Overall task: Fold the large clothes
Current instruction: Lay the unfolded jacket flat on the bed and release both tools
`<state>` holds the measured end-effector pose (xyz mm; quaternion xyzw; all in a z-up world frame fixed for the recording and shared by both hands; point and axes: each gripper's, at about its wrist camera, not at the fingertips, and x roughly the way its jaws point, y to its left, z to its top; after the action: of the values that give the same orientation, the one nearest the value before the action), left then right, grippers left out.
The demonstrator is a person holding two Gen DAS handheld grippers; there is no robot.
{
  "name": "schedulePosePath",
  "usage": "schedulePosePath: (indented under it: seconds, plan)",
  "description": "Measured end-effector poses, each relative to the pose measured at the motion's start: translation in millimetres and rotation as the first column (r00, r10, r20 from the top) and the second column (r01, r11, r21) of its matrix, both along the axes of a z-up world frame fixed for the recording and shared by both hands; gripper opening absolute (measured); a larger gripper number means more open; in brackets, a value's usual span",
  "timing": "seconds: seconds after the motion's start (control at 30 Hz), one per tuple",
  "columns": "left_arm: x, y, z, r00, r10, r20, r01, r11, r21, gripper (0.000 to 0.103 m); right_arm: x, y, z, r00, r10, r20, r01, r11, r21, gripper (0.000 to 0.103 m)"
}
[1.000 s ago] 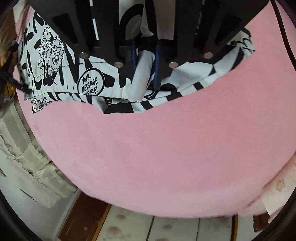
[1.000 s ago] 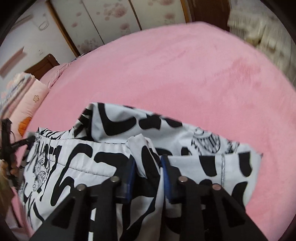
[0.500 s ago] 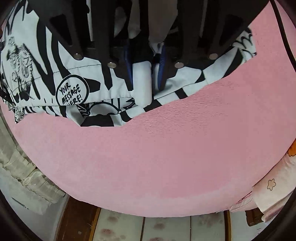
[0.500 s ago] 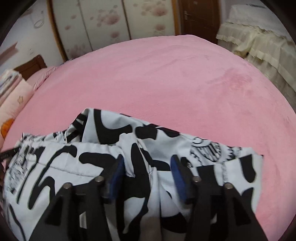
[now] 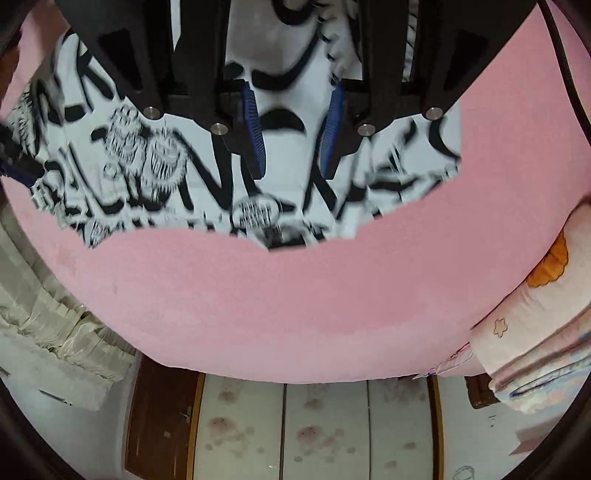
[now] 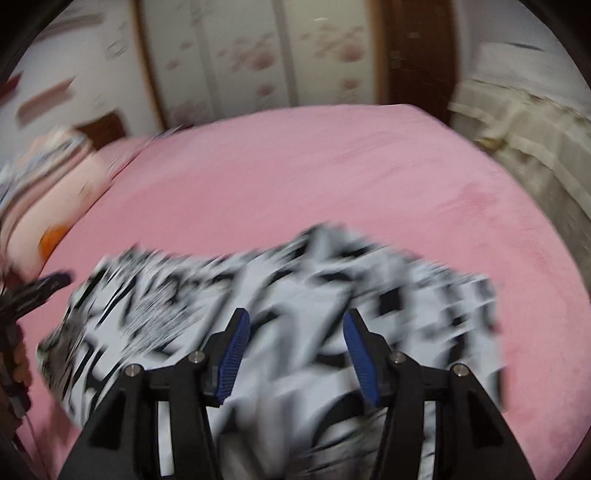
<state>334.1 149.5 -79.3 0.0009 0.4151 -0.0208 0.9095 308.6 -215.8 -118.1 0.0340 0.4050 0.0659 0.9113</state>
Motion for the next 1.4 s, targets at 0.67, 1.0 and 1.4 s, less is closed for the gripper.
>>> schedulePosePath:
  seconds: [0.67, 1.0, 1.4]
  plan:
    - [18, 55, -76, 0.996, 0.064, -0.066, -0.06, 0.997, 0.056, 0.028, -26, -149, -80, 0.972, -0.23, -0.05, 0.222, 0.966, -0.129, 0.0]
    - [19, 65, -63, 0.989, 0.077, -0.125, -0.077, 0.997, 0.002, 0.028, -18, -138, -73, 0.957, -0.278, -0.079, 0.263, 0.952, -0.155, 0.0]
    - [-46, 66, 78, 0.995, 0.095, -0.01, -0.094, 0.994, 0.055, 0.066, -46, -100, 21, 0.966, -0.249, -0.074, 0.244, 0.967, -0.07, 0.003]
